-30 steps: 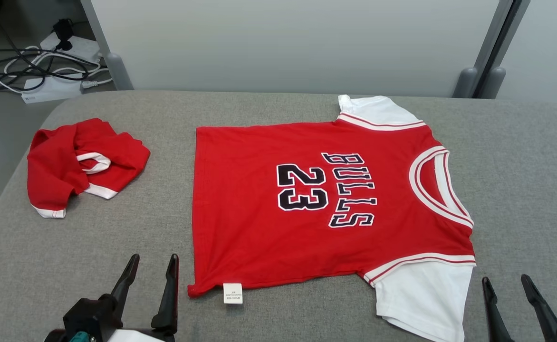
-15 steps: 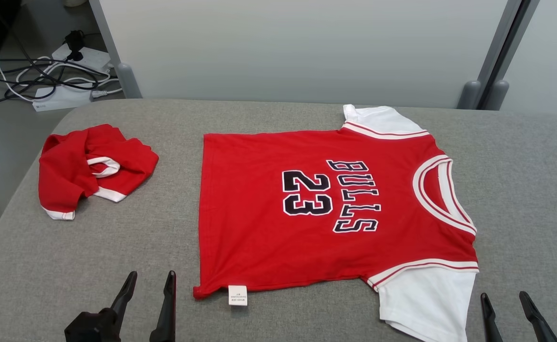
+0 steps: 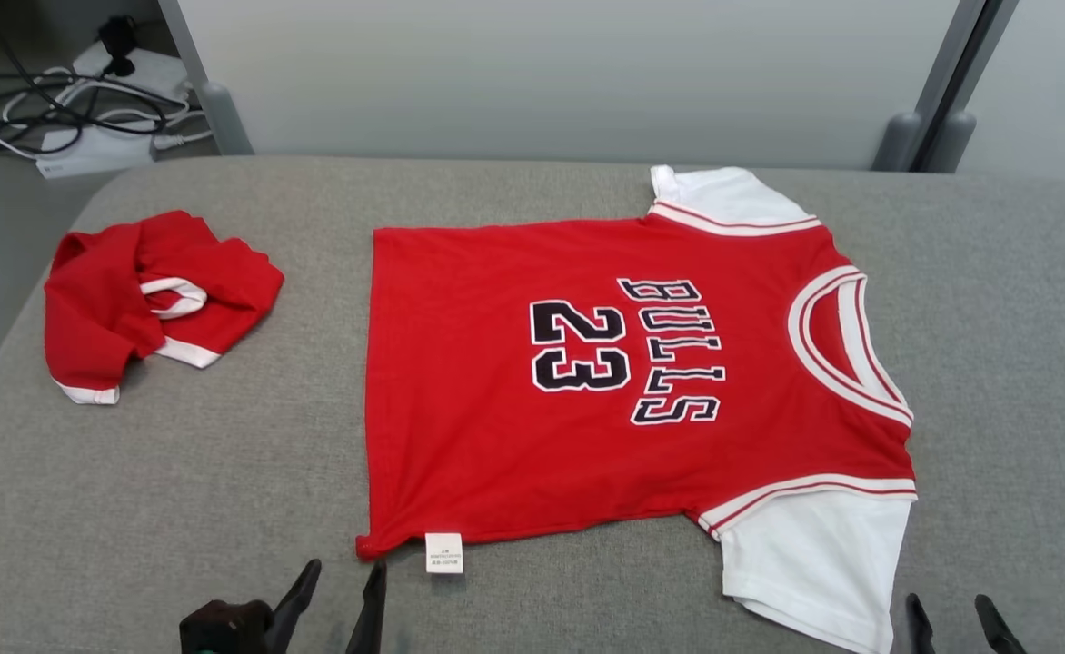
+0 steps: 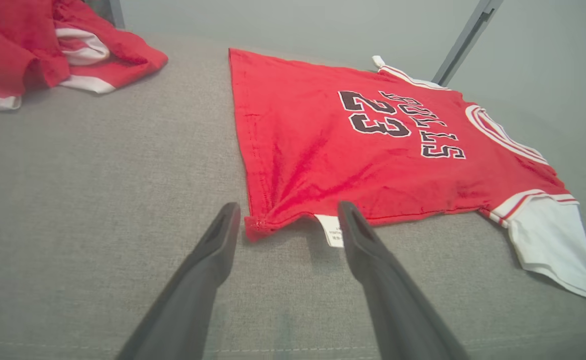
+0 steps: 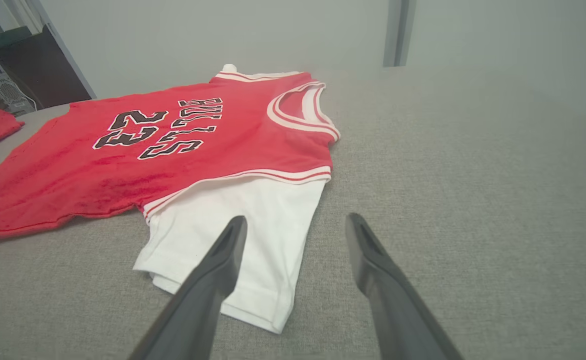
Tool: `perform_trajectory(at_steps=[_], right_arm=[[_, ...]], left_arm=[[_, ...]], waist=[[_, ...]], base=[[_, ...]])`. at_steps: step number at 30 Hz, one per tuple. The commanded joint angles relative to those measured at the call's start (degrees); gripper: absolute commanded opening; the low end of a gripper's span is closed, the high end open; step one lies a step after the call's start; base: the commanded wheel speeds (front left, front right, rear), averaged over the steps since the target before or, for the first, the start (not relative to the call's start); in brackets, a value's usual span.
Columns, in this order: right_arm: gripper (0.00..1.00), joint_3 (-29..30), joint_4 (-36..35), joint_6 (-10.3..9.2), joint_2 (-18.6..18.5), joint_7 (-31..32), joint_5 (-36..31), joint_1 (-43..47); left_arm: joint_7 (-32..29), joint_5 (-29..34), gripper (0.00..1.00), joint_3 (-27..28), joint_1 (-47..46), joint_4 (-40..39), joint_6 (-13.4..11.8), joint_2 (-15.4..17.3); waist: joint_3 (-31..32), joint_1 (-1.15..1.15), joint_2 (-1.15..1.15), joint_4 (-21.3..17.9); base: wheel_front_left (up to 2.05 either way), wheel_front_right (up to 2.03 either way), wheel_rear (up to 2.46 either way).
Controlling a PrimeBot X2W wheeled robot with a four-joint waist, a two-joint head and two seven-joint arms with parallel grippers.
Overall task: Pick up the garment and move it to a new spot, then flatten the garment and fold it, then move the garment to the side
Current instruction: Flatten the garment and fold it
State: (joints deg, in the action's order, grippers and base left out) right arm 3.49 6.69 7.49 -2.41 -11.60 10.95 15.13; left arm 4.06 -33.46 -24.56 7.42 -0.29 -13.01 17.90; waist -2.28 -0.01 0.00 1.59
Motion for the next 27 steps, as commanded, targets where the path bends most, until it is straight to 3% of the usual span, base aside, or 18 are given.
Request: perform_trajectory(at_steps=[1, 12, 27], right_arm=[[1.0, -1.35, -0.46, 0.0, -0.97, 0.04, 0.72, -2.66], [1.0, -4.91, 6.57, 0.0, -0.66, -1.05, 2.56, -7.77], [1.0, -8.19, 11.48, 0.0, -0.56, -1.67, 4.52, -11.53]], left_arm=[[0.29, -0.87, 1.0, 1.83, -4.04, -0.38, 0.77, 0.16], [2.0, -3.77, 1.0, 1.46, -9.09, 8.81, 5.14, -2.3], [4.05, -5.54, 1.0, 1.59, -13.68, 16.45, 8.52, -3.51]], waist=[[-1.68, 0.01, 0.0, -0.62], [-7.95, 0.01, 0.0, -1.52], [-10.98, 0.01, 0.0, -1.87]], base=[[0.0, 0.0, 0.0], [0.0, 0.0, 0.0], [0.0, 0.0, 0.0]])
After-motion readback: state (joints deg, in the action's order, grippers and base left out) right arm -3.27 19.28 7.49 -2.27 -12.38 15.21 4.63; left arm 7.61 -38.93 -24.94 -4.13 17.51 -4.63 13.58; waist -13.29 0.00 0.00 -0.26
